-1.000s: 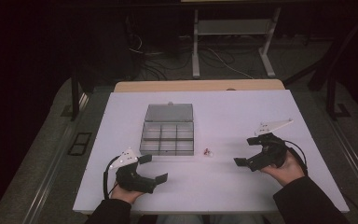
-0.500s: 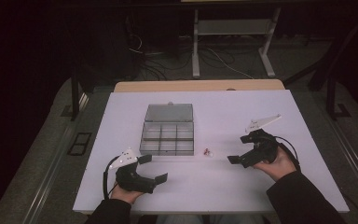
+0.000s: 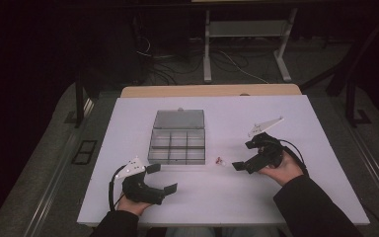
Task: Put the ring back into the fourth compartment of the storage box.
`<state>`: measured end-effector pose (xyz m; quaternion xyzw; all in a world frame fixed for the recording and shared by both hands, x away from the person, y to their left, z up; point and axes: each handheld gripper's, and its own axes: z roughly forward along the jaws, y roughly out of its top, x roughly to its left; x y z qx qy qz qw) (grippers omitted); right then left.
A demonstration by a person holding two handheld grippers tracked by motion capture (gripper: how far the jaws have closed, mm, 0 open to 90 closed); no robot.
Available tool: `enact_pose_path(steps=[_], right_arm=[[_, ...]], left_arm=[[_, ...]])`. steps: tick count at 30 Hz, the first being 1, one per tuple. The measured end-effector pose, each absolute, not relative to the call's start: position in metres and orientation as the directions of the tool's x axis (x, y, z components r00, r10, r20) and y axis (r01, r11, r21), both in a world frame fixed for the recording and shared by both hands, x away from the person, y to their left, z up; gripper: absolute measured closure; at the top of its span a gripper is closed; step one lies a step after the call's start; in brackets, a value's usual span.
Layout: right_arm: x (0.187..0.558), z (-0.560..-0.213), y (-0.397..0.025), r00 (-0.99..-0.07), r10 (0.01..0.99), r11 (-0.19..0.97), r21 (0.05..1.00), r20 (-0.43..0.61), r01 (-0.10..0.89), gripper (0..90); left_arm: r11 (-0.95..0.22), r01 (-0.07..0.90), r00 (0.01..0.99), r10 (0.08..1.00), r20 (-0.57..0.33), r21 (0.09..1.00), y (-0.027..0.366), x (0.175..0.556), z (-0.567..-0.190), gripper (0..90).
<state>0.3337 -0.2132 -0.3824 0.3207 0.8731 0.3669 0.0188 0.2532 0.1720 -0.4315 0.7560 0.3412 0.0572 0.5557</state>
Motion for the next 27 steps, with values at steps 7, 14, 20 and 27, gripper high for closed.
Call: enact_pose_path(steps=[7, 14, 20, 27], right_arm=[[0.341, -0.382, -0.205, -0.801, 0.564, 0.536, 0.650, 0.199, 0.539, 0.0], [0.348, -0.387, -0.197, -0.804, 0.558, 0.546, 0.639, 0.206, 0.542, 0.0], [0.353, -0.392, -0.193, -0.807, 0.550, 0.547, 0.636, 0.217, 0.544, 0.0], [0.359, -0.400, -0.186, -0.813, 0.538, 0.555, 0.631, 0.224, 0.542, 0.0]], left_arm=[[-0.150, 0.452, 0.762, 0.579, -0.292, 0.879, 0.172, 0.253, -0.431, 0.0], [-0.151, 0.451, 0.762, 0.577, -0.292, 0.879, 0.172, 0.253, -0.431, 0.0], [-0.153, 0.451, 0.764, 0.576, -0.292, 0.879, 0.171, 0.253, -0.431, 0.0], [-0.154, 0.450, 0.765, 0.575, -0.290, 0.880, 0.171, 0.254, -0.431, 0.0]])
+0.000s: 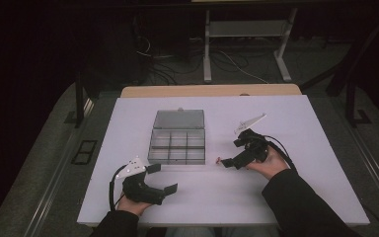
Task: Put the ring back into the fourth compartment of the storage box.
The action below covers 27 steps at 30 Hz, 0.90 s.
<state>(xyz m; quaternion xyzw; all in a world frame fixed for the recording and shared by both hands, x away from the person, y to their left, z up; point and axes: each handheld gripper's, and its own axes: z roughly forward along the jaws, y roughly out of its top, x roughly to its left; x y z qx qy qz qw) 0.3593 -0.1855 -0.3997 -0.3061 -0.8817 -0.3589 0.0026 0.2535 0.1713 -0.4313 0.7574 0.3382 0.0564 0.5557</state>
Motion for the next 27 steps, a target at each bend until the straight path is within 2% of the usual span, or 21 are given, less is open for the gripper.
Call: enact_pose_path(steps=[23, 25, 27], right_arm=[[0.369, -0.424, -0.167, -0.832, 0.503, 0.586, 0.614, 0.236, 0.528, 0.0], [0.370, -0.425, -0.166, -0.837, 0.501, 0.595, 0.614, 0.221, 0.519, 5.5], [0.370, -0.425, -0.165, -0.840, 0.494, 0.593, 0.619, 0.225, 0.515, 6.1]], left_arm=[[-0.157, 0.449, 0.770, 0.568, -0.291, 0.880, 0.171, 0.254, -0.431, 0.0], [-0.158, 0.449, 0.770, 0.568, -0.291, 0.880, 0.171, 0.254, -0.431, 0.0], [-0.157, 0.449, 0.770, 0.568, -0.291, 0.880, 0.171, 0.254, -0.431, 0.0]])
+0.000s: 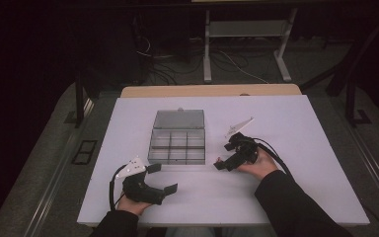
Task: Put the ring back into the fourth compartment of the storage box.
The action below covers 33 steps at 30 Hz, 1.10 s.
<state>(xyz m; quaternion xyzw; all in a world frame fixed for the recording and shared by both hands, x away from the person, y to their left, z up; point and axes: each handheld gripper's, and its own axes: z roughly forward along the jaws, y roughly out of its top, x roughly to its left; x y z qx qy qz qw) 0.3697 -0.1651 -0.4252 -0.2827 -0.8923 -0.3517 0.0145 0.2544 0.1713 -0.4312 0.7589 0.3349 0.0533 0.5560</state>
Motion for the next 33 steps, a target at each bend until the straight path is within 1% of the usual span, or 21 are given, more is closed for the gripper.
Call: enact_pose_path(steps=[1, 2, 3, 5, 7, 9, 13, 14, 15, 17, 18, 19, 22, 23, 24, 26, 27, 28, 29, 31, 33], right_arm=[[0.370, -0.426, -0.165, -0.841, 0.494, 0.594, 0.620, 0.221, 0.512, 7.1], [0.370, -0.426, -0.164, -0.845, 0.487, 0.600, 0.618, 0.222, 0.508, 13.6], [0.371, -0.427, -0.164, -0.848, 0.480, 0.597, 0.624, 0.226, 0.504, 15.6], [0.371, -0.427, -0.162, -0.844, 0.486, 0.595, 0.622, 0.227, 0.509, 16.3], [0.371, -0.429, -0.160, -0.854, 0.472, 0.610, 0.619, 0.217, 0.494, 23.2], [0.371, -0.430, -0.160, -0.853, 0.474, 0.613, 0.615, 0.216, 0.496, 25.1], [0.372, -0.433, -0.159, -0.854, 0.473, 0.617, 0.612, 0.214, 0.495, 32.9], [0.372, -0.434, -0.159, -0.856, 0.472, 0.621, 0.609, 0.212, 0.493, 37.2], [0.372, -0.435, -0.159, -0.857, 0.470, 0.622, 0.609, 0.213, 0.492, 39.5], [0.373, -0.435, -0.159, -0.855, 0.473, 0.624, 0.604, 0.213, 0.495, 40.6], [0.373, -0.437, -0.158, -0.858, 0.473, 0.630, 0.605, 0.199, 0.488, 44.3], [0.373, -0.437, -0.158, -0.858, 0.473, 0.630, 0.605, 0.199, 0.488, 44.3], [0.374, -0.439, -0.158, -0.861, 0.471, 0.641, 0.595, 0.194, 0.485, 49.5], [0.374, -0.440, -0.158, -0.862, 0.470, 0.647, 0.591, 0.188, 0.482, 53.0], [0.374, -0.440, -0.158, -0.862, 0.470, 0.647, 0.591, 0.188, 0.482, 53.0], [0.375, -0.440, -0.158, -0.863, 0.469, 0.645, 0.595, 0.185, 0.479, 58.7], [0.375, -0.440, -0.158, -0.863, 0.469, 0.645, 0.595, 0.185, 0.479, 58.7], [0.375, -0.440, -0.158, -0.864, 0.471, 0.648, 0.596, 0.176, 0.474, 63.7], [0.375, -0.440, -0.158, -0.864, 0.471, 0.648, 0.596, 0.176, 0.474, 63.7], [0.375, -0.440, -0.159, -0.867, 0.469, 0.652, 0.595, 0.171, 0.470, 67.8], [0.375, -0.439, -0.158, -0.866, 0.470, 0.652, 0.594, 0.171, 0.471, 68.1]], left_arm=[[-0.158, 0.449, 0.770, 0.567, -0.291, 0.880, 0.171, 0.254, -0.431, 0.0], [-0.159, 0.449, 0.771, 0.567, -0.291, 0.879, 0.171, 0.254, -0.431, 0.0], [-0.159, 0.449, 0.771, 0.567, -0.291, 0.880, 0.171, 0.254, -0.431, 0.0], [-0.159, 0.448, 0.771, 0.567, -0.291, 0.880, 0.172, 0.254, -0.431, 0.0], [-0.159, 0.449, 0.771, 0.567, -0.291, 0.879, 0.172, 0.254, -0.431, 0.0], [-0.160, 0.447, 0.772, 0.567, -0.288, 0.880, 0.172, 0.255, -0.431, 0.0], [-0.159, 0.448, 0.771, 0.567, -0.291, 0.880, 0.172, 0.254, -0.431, 0.0], [-0.159, 0.449, 0.771, 0.567, -0.291, 0.879, 0.172, 0.254, -0.431, 0.0], [-0.159, 0.449, 0.771, 0.566, -0.292, 0.879, 0.172, 0.254, -0.431, 0.0], [-0.159, 0.450, 0.772, 0.565, -0.293, 0.879, 0.171, 0.254, -0.431, 0.0], [-0.162, 0.450, 0.773, 0.564, -0.292, 0.878, 0.171, 0.254, -0.431, 0.0], [-0.162, 0.450, 0.773, 0.563, -0.292, 0.878, 0.171, 0.255, -0.431, 0.0], [-0.159, 0.450, 0.772, 0.564, -0.294, 0.878, 0.171, 0.254, -0.431, 0.0], [-0.159, 0.450, 0.772, 0.564, -0.293, 0.879, 0.171, 0.255, -0.431, 0.0], [-0.158, 0.451, 0.771, 0.566, -0.293, 0.879, 0.171, 0.254, -0.431, 0.0], [-0.159, 0.450, 0.770, 0.568, -0.291, 0.879, 0.172, 0.255, -0.431, 0.0], [-0.161, 0.448, 0.771, 0.567, -0.289, 0.880, 0.172, 0.255, -0.431, 0.0], [-0.160, 0.448, 0.771, 0.568, -0.289, 0.880, 0.172, 0.255, -0.431, 0.0], [-0.161, 0.448, 0.771, 0.568, -0.289, 0.880, 0.172, 0.255, -0.431, 0.0], [-0.160, 0.448, 0.771, 0.568, -0.289, 0.880, 0.172, 0.255, -0.431, 0.0], [-0.160, 0.448, 0.770, 0.568, -0.289, 0.880, 0.172, 0.255, -0.431, 0.0]])
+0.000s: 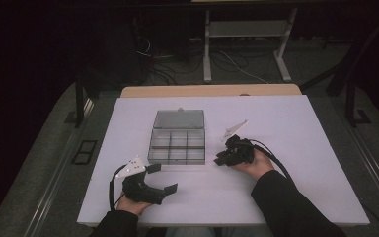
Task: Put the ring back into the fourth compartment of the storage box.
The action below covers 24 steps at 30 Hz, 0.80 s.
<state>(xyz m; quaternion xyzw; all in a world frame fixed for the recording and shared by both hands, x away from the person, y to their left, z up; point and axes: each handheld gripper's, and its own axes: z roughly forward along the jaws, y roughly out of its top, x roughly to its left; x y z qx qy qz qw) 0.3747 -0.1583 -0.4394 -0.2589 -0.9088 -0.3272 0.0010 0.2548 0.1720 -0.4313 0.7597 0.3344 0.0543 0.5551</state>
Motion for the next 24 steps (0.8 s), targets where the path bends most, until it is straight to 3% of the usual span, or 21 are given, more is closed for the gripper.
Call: enact_pose_path(steps=[24], right_arm=[[0.377, -0.414, -0.161, -0.870, 0.446, 0.628, 0.619, 0.209, 0.471, 69.1]], left_arm=[[-0.155, 0.450, 0.768, 0.570, -0.292, 0.880, 0.172, 0.255, -0.432, 0.0]])
